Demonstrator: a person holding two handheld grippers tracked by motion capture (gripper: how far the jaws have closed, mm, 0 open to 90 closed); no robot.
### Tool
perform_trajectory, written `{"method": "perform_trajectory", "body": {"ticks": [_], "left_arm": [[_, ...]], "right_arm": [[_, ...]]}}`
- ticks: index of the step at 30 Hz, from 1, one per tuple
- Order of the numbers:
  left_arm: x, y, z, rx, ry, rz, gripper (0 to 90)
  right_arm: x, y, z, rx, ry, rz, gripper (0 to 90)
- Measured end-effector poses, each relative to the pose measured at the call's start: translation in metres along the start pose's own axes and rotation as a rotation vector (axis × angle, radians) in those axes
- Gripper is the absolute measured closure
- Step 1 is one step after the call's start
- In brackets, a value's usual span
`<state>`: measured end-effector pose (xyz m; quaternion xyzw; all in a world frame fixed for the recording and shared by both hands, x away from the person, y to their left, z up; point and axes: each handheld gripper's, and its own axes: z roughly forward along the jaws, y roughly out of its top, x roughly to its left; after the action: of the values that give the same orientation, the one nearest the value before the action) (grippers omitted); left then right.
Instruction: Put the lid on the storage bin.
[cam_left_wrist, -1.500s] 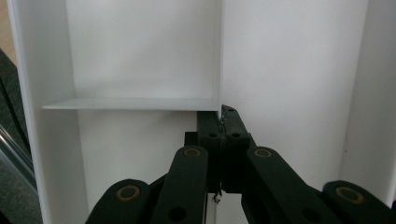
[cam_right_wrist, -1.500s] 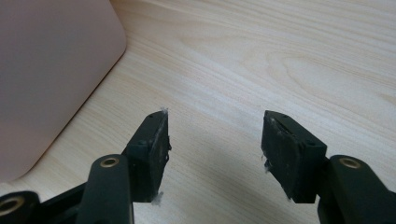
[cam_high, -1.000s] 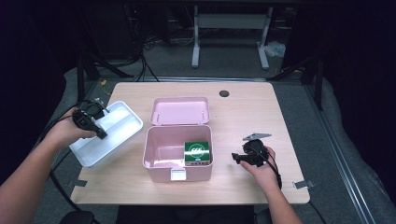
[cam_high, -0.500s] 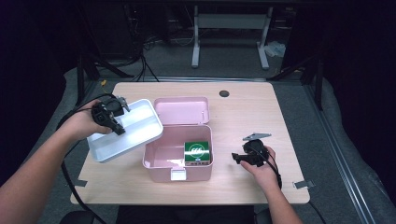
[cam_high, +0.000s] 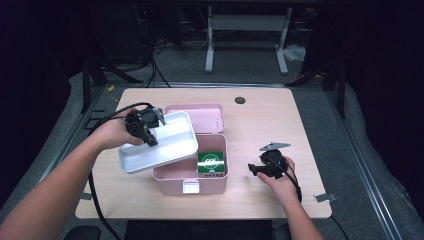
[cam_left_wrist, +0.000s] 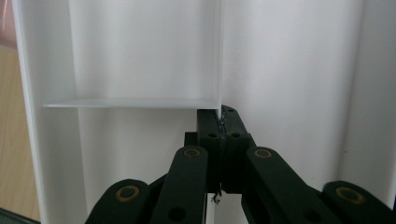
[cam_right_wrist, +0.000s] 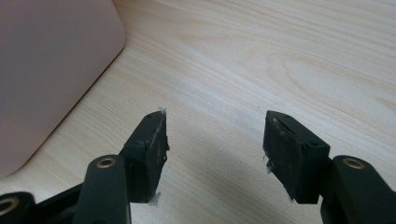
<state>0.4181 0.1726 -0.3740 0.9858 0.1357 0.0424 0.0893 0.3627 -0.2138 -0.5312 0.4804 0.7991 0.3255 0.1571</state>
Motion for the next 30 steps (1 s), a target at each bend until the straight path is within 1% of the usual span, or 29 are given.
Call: {"method": "perform_trajectory", "body": {"ticks": [1, 4, 5, 6, 7, 8, 9, 11, 12, 14, 16, 17, 20, 21, 24, 28, 30], "left_arm": [[-0.003, 0.007, 0.001, 0.004, -0.002, 0.014, 89.1], [-0.007, 0.019, 0.003, 0.009, -0.005, 0.044, 89.1], [-0.007, 0.019, 0.003, 0.009, -0.005, 0.044, 89.1], [-0.01, 0.027, 0.005, 0.01, -0.015, 0.06, 89.1], [-0.01, 0.027, 0.005, 0.01, -0.015, 0.06, 89.1], [-0.013, 0.034, 0.009, 0.012, -0.02, 0.08, 89.1], [-0.015, 0.039, 0.011, 0.013, -0.022, 0.089, 89.1], [-0.016, 0.041, 0.012, 0.015, -0.021, 0.097, 89.1], [-0.018, 0.048, 0.014, 0.022, -0.018, 0.116, 89.1], [-0.02, 0.054, 0.017, 0.024, -0.031, 0.126, 89.1], [-0.022, 0.057, 0.019, 0.026, -0.032, 0.13, 89.1], [-0.024, 0.063, 0.022, 0.026, -0.03, 0.143, 89.1], [-0.028, 0.069, 0.025, 0.024, -0.04, 0.163, 89.1], [-0.029, 0.072, 0.026, 0.03, -0.045, 0.17, 89.1], [-0.032, 0.076, 0.029, 0.023, -0.047, 0.182, 89.1], [-0.033, 0.078, 0.034, 0.025, -0.055, 0.19, 89.2], [-0.034, 0.077, 0.037, 0.018, -0.056, 0.191, 89.1]], "right_arm": [[0.0, 0.0, 0.0, -0.002, 0.0, -0.001, 39.5], [0.0, 0.0, 0.0, -0.002, 0.001, -0.001, 39.5], [0.0, 0.0, 0.0, -0.002, 0.0, -0.002, 39.4], [0.0, 0.0, 0.0, -0.002, 0.0, -0.002, 39.4], [0.0, 0.0, 0.0, -0.002, 0.0, -0.002, 39.4], [0.0, 0.0, 0.0, -0.003, 0.0, -0.003, 39.4], [0.0, 0.0, 0.0, -0.004, 0.0, -0.002, 39.4], [-0.001, 0.0, 0.0, -0.004, 0.0, -0.002, 39.4], [-0.001, 0.0, -0.001, -0.005, 0.0, 0.001, 39.4], [-0.002, 0.0, -0.001, -0.005, -0.002, -0.001, 39.4], [-0.002, 0.0, -0.001, -0.004, -0.001, -0.002, 39.4], [-0.002, 0.0, 0.0, -0.004, -0.001, -0.003, 39.4], [-0.002, 0.0, 0.0, -0.004, -0.001, -0.004, 39.4], [-0.002, 0.0, 0.0, -0.004, -0.002, -0.004, 39.4], [-0.002, 0.0, 0.0, -0.002, -0.001, -0.006, 39.4], [-0.001, 0.0, 0.0, -0.004, 0.001, -0.005, 39.4], [-0.002, 0.0, -0.001, -0.004, 0.0, -0.007, 39.4]]}}
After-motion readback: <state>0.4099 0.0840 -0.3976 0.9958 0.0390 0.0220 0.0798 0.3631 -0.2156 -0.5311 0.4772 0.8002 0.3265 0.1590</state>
